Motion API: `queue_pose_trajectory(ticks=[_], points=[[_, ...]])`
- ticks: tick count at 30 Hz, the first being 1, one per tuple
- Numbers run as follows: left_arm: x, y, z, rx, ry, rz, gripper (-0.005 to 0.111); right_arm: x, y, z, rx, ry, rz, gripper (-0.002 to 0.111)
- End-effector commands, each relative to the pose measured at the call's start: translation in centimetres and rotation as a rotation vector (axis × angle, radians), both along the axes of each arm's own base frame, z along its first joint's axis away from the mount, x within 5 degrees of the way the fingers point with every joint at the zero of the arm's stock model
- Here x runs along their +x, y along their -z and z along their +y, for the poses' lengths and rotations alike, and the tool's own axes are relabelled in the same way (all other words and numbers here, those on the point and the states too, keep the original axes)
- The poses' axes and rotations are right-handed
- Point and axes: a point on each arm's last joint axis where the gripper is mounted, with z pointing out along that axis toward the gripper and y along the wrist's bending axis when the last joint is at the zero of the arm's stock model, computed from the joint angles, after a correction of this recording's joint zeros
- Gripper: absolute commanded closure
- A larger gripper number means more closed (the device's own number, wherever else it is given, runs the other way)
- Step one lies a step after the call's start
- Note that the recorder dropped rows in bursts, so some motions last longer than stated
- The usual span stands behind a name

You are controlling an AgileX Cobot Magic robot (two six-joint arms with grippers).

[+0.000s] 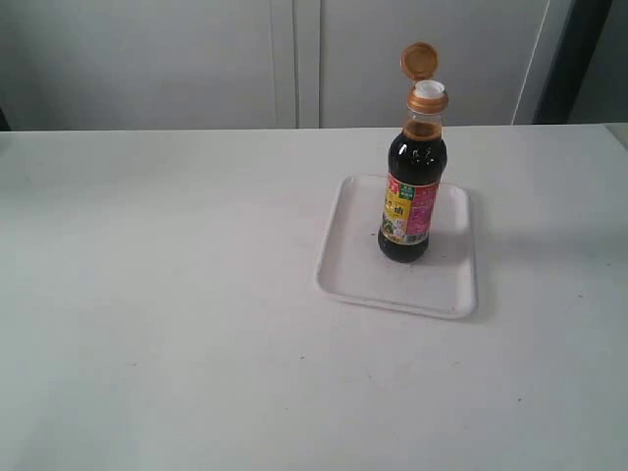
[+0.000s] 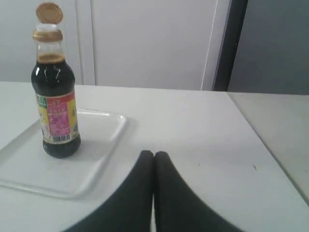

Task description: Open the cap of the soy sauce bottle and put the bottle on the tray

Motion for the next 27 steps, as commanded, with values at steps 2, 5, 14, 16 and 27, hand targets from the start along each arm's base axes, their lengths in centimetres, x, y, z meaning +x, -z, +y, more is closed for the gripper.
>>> queue_pose_trajectory(ticks=[2, 5, 14, 16, 27], points=[[0.0, 0.0, 0.0, -0.01, -0.001, -0.005, 0.107, 0.3, 2.1, -0.1, 0.008, 0.008, 0.051, 0.108], [0.0, 0.0, 0.0, -0.01, -0.001, -0.005, 0.107, 0.5, 2.9, -0.1, 0.012, 0.009, 0.062, 0.108], [0.0, 0.0, 0.0, -0.01, -0.001, -0.005, 0.107, 0.7, 4.2, -0.1, 0.013, 0.013, 0.075, 0.108], [0.0, 0.0, 0.0, -0.01, -0.001, -0.005, 0.107, 0.7, 4.4, -0.1, 0.009, 0.013, 0.097, 0.108], [0.0, 0.0, 0.0, -0.01, -0.001, -0.005, 0.107, 0.7, 4.5, -0.1, -0.006, 0.015, 0.106, 0.108]])
